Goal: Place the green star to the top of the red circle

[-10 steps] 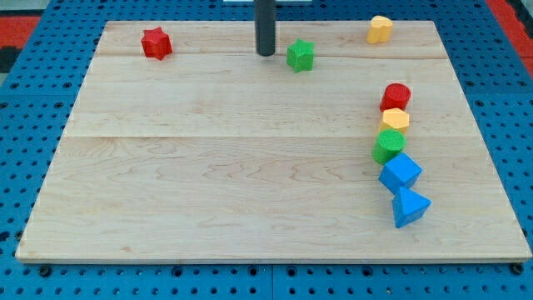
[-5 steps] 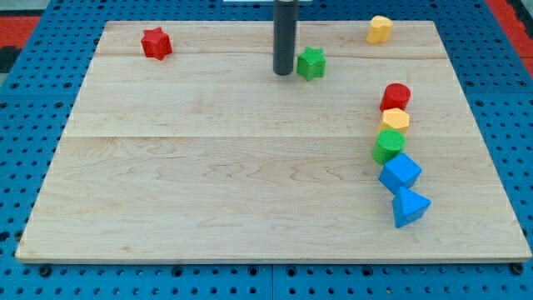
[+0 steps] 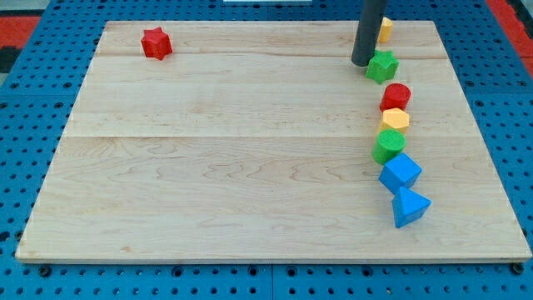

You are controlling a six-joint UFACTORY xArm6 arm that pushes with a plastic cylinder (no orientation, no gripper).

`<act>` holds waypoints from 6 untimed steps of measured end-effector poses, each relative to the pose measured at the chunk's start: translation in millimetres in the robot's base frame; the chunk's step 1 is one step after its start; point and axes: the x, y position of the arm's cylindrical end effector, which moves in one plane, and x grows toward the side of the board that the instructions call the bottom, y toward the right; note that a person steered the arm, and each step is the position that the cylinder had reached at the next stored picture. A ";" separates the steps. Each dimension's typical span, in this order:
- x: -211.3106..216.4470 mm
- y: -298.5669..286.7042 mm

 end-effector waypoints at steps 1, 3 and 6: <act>-15.2 1.7; -6.3 46.8; 48.1 84.8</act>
